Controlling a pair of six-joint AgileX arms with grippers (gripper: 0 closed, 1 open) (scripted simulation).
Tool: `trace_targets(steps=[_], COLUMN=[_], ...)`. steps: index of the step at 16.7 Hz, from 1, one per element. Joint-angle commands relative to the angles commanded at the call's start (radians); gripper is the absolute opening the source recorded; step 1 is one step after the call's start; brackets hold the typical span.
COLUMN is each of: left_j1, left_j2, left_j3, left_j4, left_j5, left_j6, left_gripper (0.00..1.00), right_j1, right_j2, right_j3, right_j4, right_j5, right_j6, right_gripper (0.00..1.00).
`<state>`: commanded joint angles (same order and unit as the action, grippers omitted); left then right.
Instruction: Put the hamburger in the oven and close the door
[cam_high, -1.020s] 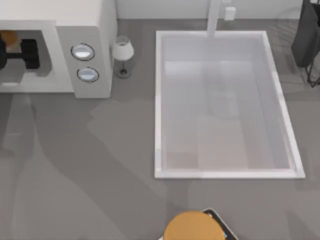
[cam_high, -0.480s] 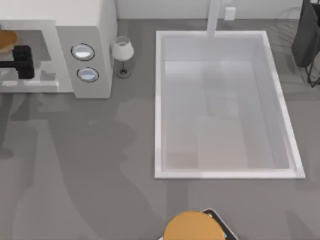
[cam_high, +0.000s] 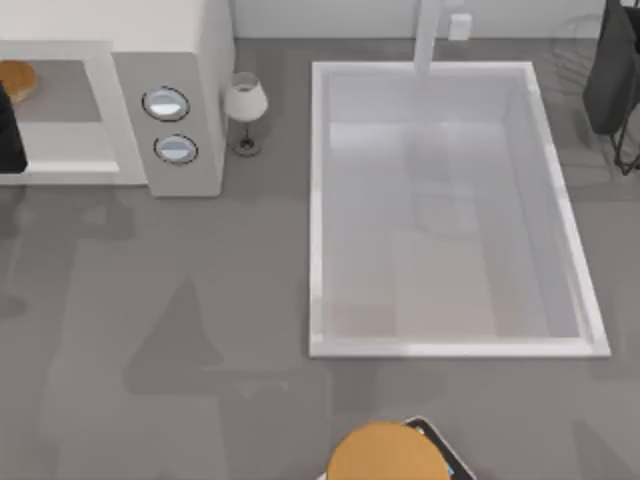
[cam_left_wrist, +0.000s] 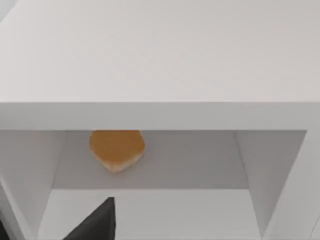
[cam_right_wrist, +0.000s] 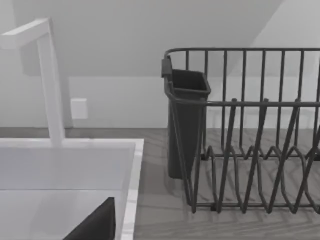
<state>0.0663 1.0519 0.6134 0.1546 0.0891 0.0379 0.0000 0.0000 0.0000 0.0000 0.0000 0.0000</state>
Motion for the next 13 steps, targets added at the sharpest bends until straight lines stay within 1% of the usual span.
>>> trace_targets(steps=[7,10,13], left_j1=[-0.04,-0.054,-0.063], left_j2=[-0.643,-0.854,-0.996], left_j3=[-0.376,-0.498,-0.581], left_j4=[-0.094,-0.125,-0.146], left_j5=[-0.055,-0.073,-0.084], left_j6=[-0.024,-0.031,-0.036], left_gripper=[1.0,1.0,1.0], right_j1=[0.0,0.0,0.0], right_j2=[0.0,0.0,0.0], right_j3=[0.0,0.0,0.0], right_j4=[0.0,0.0,0.0], right_j5=[0.0,0.0,0.0], right_j6=[0.0,0.0,0.0], right_gripper=[1.0,1.0,1.0])
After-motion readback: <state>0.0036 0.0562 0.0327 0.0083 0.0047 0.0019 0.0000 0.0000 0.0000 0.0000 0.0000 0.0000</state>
